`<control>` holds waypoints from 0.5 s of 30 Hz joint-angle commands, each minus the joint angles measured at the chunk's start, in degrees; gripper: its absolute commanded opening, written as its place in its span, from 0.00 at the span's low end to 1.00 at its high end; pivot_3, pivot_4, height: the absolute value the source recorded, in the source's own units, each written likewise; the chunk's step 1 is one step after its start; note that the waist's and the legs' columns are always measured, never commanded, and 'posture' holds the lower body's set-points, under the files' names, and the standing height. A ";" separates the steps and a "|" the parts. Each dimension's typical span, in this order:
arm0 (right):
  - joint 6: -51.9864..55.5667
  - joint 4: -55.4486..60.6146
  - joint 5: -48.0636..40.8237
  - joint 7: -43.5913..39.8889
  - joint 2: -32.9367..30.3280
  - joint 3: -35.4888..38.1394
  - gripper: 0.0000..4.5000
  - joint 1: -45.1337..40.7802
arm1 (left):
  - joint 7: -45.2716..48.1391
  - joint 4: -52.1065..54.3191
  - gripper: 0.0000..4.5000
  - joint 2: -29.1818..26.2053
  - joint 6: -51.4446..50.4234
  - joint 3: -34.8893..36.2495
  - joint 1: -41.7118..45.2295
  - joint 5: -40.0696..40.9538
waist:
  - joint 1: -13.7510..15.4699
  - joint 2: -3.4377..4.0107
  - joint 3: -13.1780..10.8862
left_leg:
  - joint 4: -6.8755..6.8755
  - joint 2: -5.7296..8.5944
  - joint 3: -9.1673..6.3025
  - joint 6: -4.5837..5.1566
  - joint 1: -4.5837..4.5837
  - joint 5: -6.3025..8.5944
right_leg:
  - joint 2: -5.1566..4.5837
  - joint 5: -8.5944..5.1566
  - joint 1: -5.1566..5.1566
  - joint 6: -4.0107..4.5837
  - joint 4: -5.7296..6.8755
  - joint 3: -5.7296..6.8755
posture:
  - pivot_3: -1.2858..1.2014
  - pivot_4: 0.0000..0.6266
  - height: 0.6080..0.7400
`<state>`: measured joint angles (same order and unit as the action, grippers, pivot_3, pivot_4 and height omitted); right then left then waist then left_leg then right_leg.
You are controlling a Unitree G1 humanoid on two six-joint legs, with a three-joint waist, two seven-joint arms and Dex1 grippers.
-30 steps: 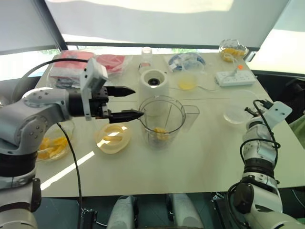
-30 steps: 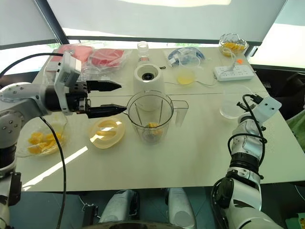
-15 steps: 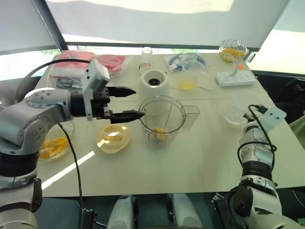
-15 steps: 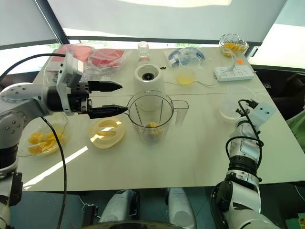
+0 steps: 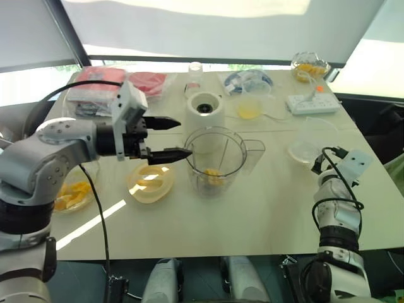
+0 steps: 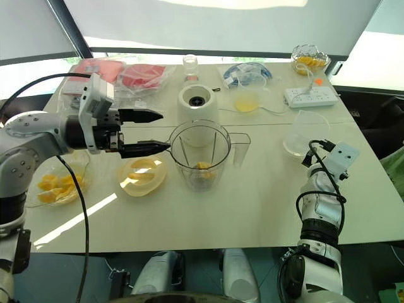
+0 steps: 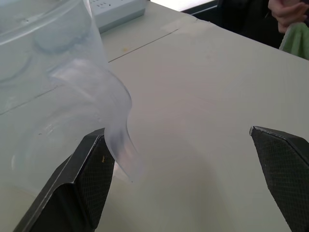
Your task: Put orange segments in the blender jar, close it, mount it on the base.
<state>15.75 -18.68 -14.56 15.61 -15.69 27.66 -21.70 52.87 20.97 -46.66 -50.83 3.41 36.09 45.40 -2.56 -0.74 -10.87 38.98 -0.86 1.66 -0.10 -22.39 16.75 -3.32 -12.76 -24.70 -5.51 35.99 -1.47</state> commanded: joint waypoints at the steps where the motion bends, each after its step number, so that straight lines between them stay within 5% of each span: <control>1: 2.31 7.71 0.61 0.96 0.34 -0.42 0.99 2.36 | 0.32 0.26 1.00 0.32 1.47 0.16 0.25 -0.68 | 0.01 0.00 0.00 | 0.00 0.00 0.00 0.00 0.00 0.00 | 0.00 0.00 0.00 0.00 0.00 0.00 | 0.52 0.24 1.00; 9: 11.70 26.53 -0.45 -1.44 0.46 -2.78 0.99 10.31 | 1.98 -1.49 1.00 -0.04 3.16 -0.71 -0.20 -2.81 | 0.10 0.00 0.00 | 0.00 0.00 -0.02 0.00 0.00 0.00 | 0.00 -0.01 0.00 0.00 0.00 0.02 | 0.52 0.24 1.00; 15: 24.04 49.88 -10.72 -9.75 -2.51 1.69 0.99 22.81 | 5.08 -9.06 1.00 -6.27 6.86 -2.25 1.07 -10.68 | 0.19 0.00 0.00 | -0.01 -0.03 -0.05 0.00 -0.02 0.00 | 0.00 -0.04 -0.02 0.00 0.00 0.05 | 0.52 0.24 1.00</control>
<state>37.31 24.24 -21.71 8.06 -17.00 25.80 -0.78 56.83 14.27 -51.08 -46.47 0.84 35.93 37.82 -2.37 -0.74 -10.87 38.96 -0.89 1.61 -0.10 -22.41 16.76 -3.31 -12.81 -24.72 -5.50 35.99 -1.41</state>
